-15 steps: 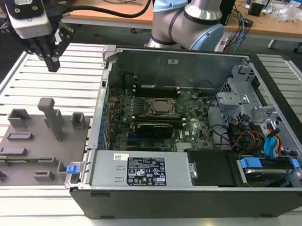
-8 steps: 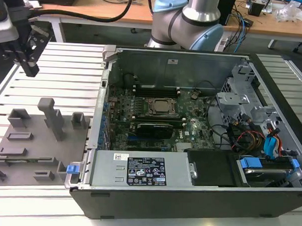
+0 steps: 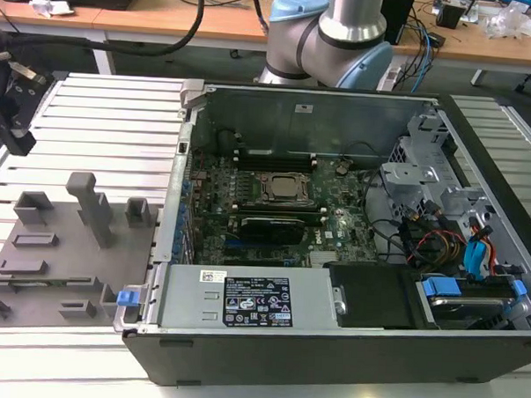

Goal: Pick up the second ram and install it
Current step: 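Reach for the second ram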

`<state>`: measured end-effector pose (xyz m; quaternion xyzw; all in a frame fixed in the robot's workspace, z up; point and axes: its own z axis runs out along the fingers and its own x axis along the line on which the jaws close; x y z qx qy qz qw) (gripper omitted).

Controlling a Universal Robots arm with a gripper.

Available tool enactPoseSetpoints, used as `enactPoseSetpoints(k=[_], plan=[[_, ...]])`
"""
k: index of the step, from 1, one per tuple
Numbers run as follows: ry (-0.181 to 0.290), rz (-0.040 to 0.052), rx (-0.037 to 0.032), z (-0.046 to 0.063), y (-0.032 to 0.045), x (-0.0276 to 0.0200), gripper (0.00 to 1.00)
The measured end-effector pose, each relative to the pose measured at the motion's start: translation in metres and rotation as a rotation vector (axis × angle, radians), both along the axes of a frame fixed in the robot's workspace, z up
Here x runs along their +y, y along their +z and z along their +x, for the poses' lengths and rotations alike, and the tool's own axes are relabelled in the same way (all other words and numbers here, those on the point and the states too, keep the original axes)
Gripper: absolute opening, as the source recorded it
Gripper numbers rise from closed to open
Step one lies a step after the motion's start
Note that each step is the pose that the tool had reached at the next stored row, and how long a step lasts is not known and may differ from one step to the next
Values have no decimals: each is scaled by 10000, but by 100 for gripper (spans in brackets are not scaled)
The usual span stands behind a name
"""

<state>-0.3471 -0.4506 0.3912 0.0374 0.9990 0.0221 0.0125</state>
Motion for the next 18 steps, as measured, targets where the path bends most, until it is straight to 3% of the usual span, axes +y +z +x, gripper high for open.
enactPoseSetpoints(k=[4,15,18], plan=[[0,-1,1,-77,-5,-103,11],[1,-1,0,-191,-14,-252,11],[1,0,-1,-237,-19,-341,11]])
